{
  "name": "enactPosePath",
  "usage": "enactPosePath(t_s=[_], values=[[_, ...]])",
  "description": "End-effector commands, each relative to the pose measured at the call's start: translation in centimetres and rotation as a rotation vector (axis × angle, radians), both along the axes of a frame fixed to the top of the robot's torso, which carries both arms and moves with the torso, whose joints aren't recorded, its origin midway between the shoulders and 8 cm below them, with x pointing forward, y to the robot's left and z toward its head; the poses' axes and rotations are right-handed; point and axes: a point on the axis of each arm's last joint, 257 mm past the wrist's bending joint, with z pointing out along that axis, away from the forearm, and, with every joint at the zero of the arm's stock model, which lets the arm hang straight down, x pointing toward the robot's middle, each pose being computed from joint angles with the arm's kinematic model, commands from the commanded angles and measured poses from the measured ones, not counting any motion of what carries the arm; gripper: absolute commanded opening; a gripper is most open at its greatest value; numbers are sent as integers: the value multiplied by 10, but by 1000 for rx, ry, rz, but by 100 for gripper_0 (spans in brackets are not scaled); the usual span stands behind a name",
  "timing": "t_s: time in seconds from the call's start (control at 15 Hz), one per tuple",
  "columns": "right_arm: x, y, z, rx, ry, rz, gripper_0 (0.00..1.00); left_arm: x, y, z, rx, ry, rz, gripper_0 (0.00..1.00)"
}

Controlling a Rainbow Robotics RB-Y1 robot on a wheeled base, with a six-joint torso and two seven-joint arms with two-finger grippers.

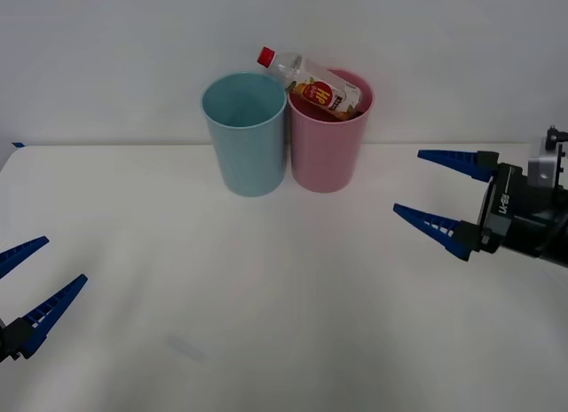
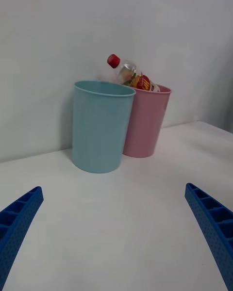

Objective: Grasp the object on the table and drop it into the matching bin: aluminum can to the light blue bin, PET bottle to the pink bin.

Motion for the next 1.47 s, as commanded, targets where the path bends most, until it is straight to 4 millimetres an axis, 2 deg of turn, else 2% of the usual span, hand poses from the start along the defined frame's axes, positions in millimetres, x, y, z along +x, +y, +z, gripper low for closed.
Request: enactPosePath(t_s=[0.07, 0.6, 1.07, 1.47], values=[[-25, -20, -24, -38, 34, 10, 100, 0, 0, 0, 0, 0, 0, 100], [-69, -71, -73, -132, 52, -66, 100, 0, 0, 0, 0, 0, 0, 100], [-104, -102, -94, -100, 143, -139, 100, 0, 0, 0, 0, 0, 0, 100], [-111, -107, -97, -100, 158, -148, 100, 0, 0, 0, 0, 0, 0, 100]])
